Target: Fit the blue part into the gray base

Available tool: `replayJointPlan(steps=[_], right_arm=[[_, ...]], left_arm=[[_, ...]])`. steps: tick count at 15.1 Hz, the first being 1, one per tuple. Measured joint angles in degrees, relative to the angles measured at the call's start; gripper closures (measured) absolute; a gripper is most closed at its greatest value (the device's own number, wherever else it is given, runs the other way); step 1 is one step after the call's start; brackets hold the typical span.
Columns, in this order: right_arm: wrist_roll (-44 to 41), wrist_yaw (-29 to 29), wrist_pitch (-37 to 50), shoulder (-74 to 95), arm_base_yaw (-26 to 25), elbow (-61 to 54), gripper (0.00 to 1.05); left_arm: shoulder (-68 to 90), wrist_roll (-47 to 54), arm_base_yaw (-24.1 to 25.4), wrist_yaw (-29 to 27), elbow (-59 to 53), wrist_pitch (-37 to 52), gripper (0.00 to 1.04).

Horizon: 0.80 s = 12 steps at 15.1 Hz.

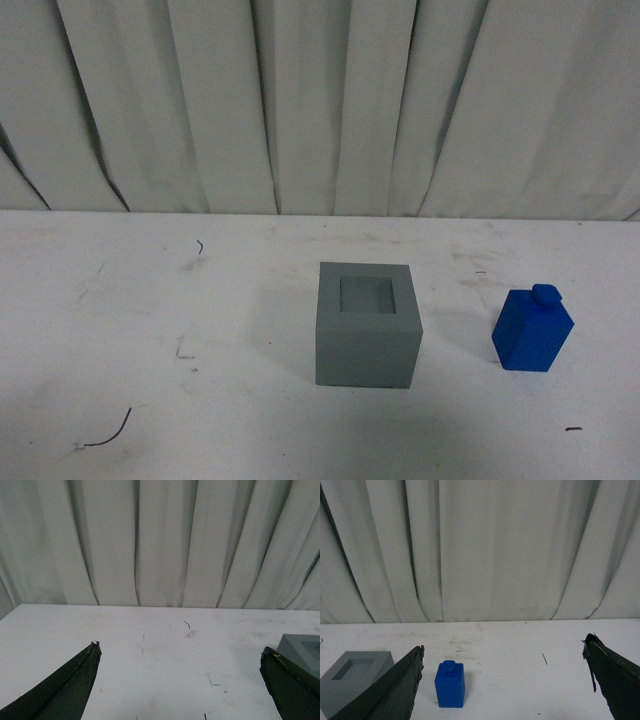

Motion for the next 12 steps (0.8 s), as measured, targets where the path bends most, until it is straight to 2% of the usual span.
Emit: replayJointPlan(steps=[3,5,8,10,11,12], right_arm=[[0.00,-11.02,29.75,30.88,-10.69,9.84,0.06],[-0.61,-12.59,35.28,38.71,-11.13,14.40,0.06],[-1.57,-13.29,39.39,46.45,-11.56,19.04,0.06],[-4.24,-13.57,41.59,59.47,-11.85,27.50,0.06],[-7.54,-14.75,38.99,72.19,-12.09,37.46,0.06],[-15.93,-26.16,20.72,84.00,-11.32,52.76,0.06]], left_arm=[[0.00,0.00,0.00,0.00,0.00,0.02,0.07],[0.00,0.00,0.00,0.00,0.00,0.00,0.07],[0.00,0.00,0.00,0.00,0.00,0.00,0.07],[0.00,0.00,0.00,0.00,0.00,0.00,0.07],[0.00,0.00,0.00,0.02,0.00,-0.02,0.07],[0.00,0.00,0.00,0.00,0.00,0.00,0.07]])
